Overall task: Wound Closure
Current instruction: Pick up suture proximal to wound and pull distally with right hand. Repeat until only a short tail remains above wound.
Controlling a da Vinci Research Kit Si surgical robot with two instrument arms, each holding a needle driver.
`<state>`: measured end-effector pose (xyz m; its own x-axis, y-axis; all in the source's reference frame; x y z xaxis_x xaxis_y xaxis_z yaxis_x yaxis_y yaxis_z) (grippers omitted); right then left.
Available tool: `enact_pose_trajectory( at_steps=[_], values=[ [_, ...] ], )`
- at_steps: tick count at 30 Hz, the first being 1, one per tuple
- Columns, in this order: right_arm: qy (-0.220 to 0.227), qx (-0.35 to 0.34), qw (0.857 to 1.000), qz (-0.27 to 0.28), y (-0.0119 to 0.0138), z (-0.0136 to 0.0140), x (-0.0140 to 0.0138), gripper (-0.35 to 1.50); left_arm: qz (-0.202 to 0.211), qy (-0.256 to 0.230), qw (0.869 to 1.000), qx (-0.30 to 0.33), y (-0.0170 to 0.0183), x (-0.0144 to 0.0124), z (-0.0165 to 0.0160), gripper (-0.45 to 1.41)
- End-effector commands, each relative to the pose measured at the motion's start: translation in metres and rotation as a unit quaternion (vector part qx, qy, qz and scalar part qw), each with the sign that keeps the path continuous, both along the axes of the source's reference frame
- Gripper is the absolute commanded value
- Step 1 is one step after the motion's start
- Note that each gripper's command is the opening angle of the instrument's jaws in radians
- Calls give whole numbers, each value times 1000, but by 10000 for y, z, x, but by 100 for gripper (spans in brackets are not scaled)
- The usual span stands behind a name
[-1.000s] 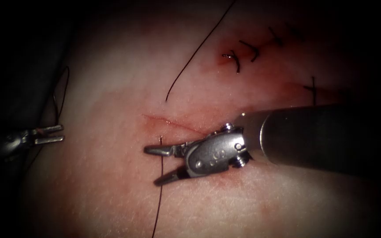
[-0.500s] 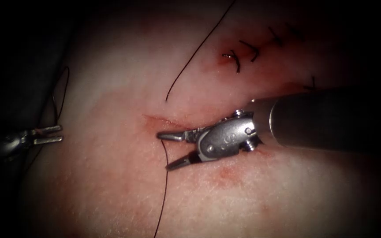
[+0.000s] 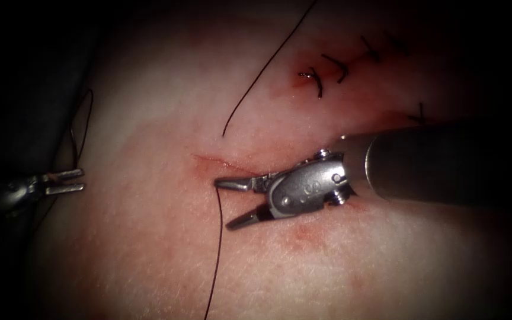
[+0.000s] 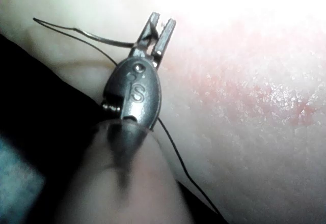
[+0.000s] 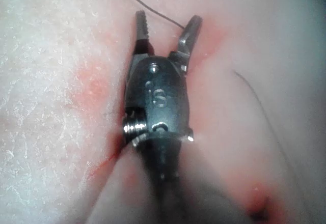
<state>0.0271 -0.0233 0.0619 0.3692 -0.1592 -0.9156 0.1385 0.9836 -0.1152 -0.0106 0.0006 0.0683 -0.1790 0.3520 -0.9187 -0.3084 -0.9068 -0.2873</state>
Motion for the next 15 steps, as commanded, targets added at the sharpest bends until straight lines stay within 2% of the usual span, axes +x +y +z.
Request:
enact_pose_trajectory(
  at_steps=[1,7,8,9,10,11,12,15],
  values=[
    [1,0,1000,-1,-3,9,11,126,0,-1,1000,1,-3,-5,8,-45],
    [-2,-2,1000,4,-1,15,21,121,1,-3,1000,3,-5,-1,7,-45],
    [-2,-1,1000,5,0,13,22,91,1,-3,1000,3,-6,0,7,-45],
    [-2,-1,1000,5,0,13,22,91,1,-3,1000,3,-6,0,7,-45],
    [-2,6,1000,12,0,12,21,52,2,-3,1000,3,-6,1,7,-45],
    [-7,15,1000,20,-2,11,20,-12,2,-3,1000,3,-6,1,7,-45],
    [-13,21,999,25,-4,9,18,-35,2,-3,1000,3,-6,1,7,-45],
    [-20,41,999,30,-7,6,15,-35,1,-3,1000,3,-6,0,7,-45]
  ],
)
